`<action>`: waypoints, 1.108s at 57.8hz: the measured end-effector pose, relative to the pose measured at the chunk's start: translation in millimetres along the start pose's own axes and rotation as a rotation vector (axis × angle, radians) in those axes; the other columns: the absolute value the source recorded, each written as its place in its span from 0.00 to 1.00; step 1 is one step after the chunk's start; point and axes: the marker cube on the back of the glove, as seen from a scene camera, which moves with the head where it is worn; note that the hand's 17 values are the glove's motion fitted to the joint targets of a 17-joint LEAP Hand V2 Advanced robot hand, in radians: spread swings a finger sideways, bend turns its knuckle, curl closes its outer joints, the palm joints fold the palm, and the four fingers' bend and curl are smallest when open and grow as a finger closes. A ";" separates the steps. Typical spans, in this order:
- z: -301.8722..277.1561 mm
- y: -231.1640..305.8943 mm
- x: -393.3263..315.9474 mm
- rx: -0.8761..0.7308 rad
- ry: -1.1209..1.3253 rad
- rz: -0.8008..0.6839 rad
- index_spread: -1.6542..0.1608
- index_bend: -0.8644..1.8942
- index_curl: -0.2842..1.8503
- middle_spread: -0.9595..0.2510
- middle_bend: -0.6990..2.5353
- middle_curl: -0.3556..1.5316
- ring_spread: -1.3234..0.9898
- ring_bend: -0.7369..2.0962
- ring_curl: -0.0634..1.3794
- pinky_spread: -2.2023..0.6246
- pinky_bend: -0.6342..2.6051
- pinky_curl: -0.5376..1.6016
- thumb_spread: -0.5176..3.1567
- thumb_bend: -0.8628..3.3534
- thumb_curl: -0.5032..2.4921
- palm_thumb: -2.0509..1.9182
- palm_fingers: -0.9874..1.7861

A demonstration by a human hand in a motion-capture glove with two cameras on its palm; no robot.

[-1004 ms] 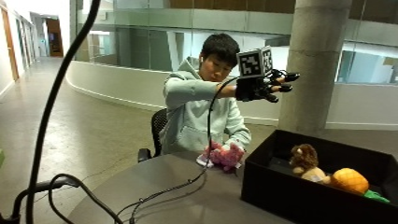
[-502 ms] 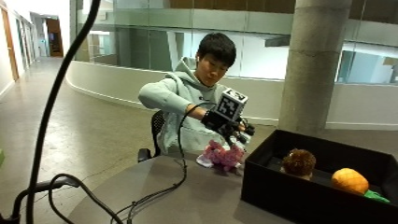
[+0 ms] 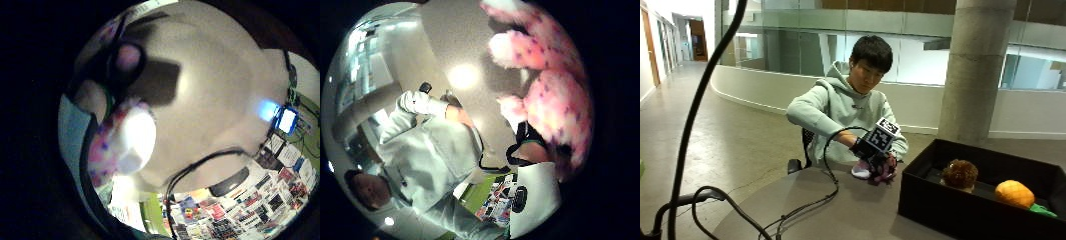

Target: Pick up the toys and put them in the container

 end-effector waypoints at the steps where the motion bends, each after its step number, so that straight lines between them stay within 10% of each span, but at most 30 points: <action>1: -0.3 -0.7 0.5 0.010 0.002 0.001 0.75 0.32 0.16 0.81 0.25 0.22 0.50 0.69 0.39 0.69 0.66 0.46 0.49 0.25 0.33 0.66 0.41; 37: -90.2 35.1 -14.3 -0.267 -0.030 0.077 0.69 0.44 0.22 0.52 0.44 0.38 0.42 0.74 0.46 0.63 0.56 0.46 0.21 0.24 0.46 0.72 0.65; 64: -276.7 -20.2 29.6 0.381 0.002 0.263 0.67 0.45 0.28 0.47 0.42 0.47 0.42 0.76 0.47 0.63 0.57 0.49 0.13 0.23 0.49 0.71 0.61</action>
